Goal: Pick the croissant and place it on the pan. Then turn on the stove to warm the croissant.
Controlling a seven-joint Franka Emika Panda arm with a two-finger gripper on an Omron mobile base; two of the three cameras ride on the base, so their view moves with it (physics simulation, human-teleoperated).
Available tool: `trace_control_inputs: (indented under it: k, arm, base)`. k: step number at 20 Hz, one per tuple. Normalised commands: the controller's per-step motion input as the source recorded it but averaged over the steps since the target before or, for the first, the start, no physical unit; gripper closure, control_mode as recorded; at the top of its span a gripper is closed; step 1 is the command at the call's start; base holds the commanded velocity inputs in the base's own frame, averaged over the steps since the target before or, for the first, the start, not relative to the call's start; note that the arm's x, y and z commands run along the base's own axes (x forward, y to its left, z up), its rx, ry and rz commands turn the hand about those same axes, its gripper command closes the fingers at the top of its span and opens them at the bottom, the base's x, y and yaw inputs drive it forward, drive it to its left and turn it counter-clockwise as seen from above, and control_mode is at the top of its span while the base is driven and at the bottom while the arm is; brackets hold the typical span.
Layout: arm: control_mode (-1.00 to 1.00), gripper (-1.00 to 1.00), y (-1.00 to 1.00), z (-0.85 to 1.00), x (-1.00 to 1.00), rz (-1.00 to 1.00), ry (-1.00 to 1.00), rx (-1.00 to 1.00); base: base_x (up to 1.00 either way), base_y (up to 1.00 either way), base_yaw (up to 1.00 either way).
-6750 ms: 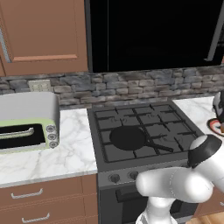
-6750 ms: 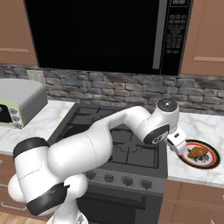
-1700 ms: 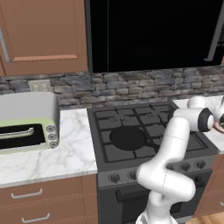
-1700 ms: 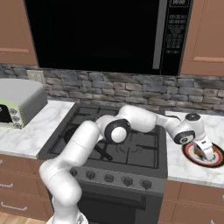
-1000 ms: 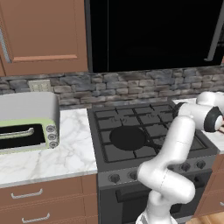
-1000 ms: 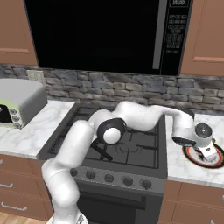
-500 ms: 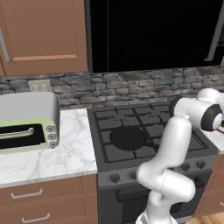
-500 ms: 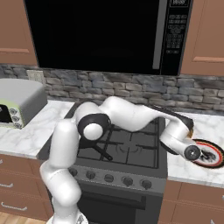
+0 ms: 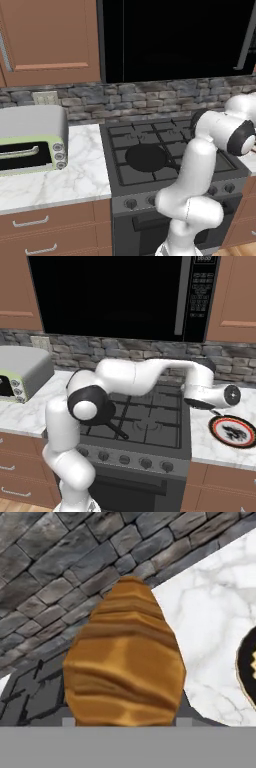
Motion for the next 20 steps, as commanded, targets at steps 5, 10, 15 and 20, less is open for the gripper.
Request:
trace_control_inputs:
  k: [5,10,15,20]
  arm:
    - [-1.0,1.0,1.0,1.0,-0.66,0.01,0.0,-0.08]
    - [-1.0,1.0,1.0,0.83,-0.49,-0.04,-0.02,-0.07]
    - [-1.0,1.0,1.0,0.53,-0.06,-0.11,0.05,-0.12]
    - [-1.0,1.0,1.0,0.01,0.0,-0.18,0.19,-0.13]
  base:
    - [0.0,0.0,0.0]
    - [0.0,0.0,0.0]
    - [0.0,0.0,0.0]
    - [0.0,0.0,0.0]
